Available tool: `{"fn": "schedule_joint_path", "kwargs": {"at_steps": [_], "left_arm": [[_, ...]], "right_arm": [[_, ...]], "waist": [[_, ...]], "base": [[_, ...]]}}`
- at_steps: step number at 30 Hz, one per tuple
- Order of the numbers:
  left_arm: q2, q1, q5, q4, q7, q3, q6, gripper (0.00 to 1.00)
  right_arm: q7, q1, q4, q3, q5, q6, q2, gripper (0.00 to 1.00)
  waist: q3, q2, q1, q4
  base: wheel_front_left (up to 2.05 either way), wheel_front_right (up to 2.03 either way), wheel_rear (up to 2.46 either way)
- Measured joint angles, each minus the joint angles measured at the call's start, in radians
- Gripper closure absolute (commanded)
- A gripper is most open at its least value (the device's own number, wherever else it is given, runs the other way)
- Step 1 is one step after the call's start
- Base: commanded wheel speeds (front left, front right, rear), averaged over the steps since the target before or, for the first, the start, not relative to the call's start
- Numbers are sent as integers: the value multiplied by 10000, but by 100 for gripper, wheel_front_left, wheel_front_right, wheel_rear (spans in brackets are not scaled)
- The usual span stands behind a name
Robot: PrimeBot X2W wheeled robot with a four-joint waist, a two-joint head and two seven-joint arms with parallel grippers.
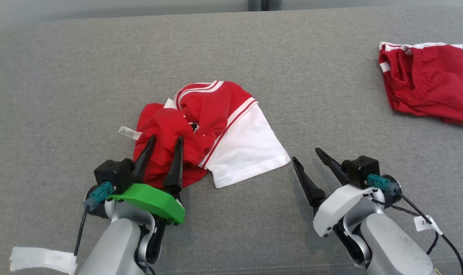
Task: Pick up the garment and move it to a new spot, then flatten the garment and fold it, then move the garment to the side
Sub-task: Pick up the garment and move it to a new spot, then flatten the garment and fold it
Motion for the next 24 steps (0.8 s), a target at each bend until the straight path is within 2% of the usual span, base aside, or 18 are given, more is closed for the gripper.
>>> {"fn": "schedule_joint_path", "kwargs": {"at_steps": [17, 18, 20, 24], "left_arm": [[-42, 971, 8, -2067, -31, 999, -56, 0], [-42, 1021, 17, -2165, -31, 1062, -56, 0], [-52, 1145, 21, -2330, -31, 1289, -50, 0], [-44, 1400, 128, -2558, -31, 1499, -38, 0]], "right_arm": [[88, -405, 1724, -474, 282, 0, 2, 0], [86, -418, 1808, -474, 284, 0, 6, 12], [92, -542, 1988, -435, 284, 2, 27, 50], [130, -779, 2347, -395, 284, 2, 134, 71]], "waist": [[44, 0, 0, 1982], [39, 0, 0, 2078], [21, 0, 0, 2240], [-47, 0, 0, 2364]], "base": [[0, 0, 0], [0, 0, 0], [0, 0, 0], [0, 0, 0]]}}
